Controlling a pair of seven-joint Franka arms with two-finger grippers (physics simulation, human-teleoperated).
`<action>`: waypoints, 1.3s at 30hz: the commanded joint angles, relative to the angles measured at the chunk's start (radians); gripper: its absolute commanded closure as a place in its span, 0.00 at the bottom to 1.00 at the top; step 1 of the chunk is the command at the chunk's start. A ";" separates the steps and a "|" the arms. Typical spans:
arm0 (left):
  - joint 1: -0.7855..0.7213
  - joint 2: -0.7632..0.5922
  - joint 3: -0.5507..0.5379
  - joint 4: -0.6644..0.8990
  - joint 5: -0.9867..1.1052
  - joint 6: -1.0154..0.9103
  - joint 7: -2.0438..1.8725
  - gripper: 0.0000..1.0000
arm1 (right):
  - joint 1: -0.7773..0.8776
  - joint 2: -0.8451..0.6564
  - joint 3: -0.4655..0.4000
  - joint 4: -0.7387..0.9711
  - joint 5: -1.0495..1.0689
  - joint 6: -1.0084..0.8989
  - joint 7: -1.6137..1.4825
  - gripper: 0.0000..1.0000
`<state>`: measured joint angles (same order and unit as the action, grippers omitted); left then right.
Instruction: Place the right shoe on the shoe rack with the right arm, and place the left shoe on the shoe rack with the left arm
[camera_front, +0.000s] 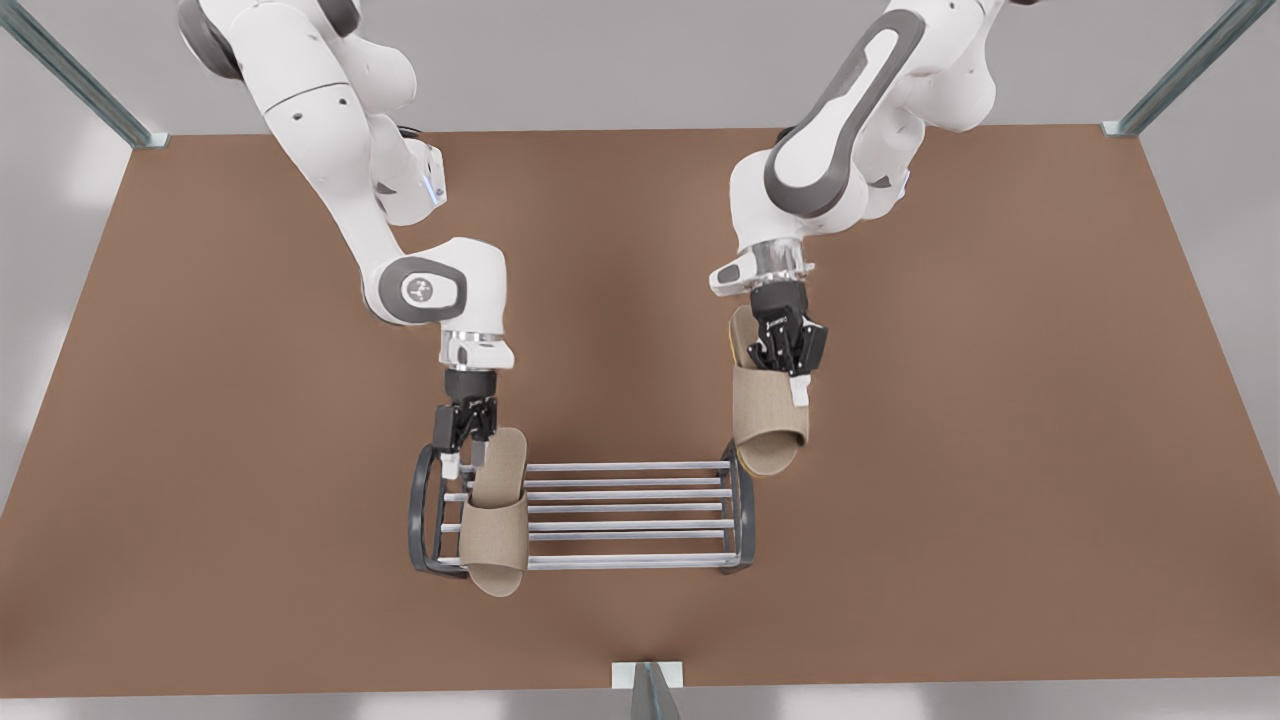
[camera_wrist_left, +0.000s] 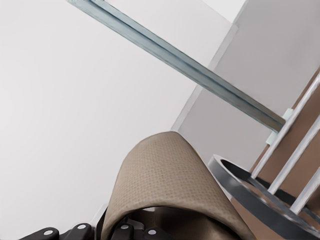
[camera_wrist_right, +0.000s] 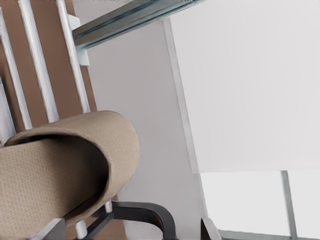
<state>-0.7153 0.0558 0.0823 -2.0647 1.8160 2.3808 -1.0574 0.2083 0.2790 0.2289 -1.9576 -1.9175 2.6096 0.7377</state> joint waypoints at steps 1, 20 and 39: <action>-0.052 0.007 -0.004 0.014 -0.082 -0.101 0.166 0.70 | -0.017 -0.038 0.001 -0.017 0.002 0.096 -0.014 0.00; -0.155 0.642 -0.049 0.713 -0.280 -0.319 0.297 0.70 | -0.397 -0.133 -0.164 0.318 1.885 -0.839 -0.848 0.00; -0.067 0.786 -0.085 0.868 -0.412 -0.295 0.419 0.00 | -0.310 -0.129 -0.221 0.424 1.951 -0.789 -0.845 0.00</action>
<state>-0.7832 0.8460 -0.0002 -1.1964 1.4469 2.0844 -0.7849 -0.1138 0.1456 0.0070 -1.5419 0.0325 1.8435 0.1726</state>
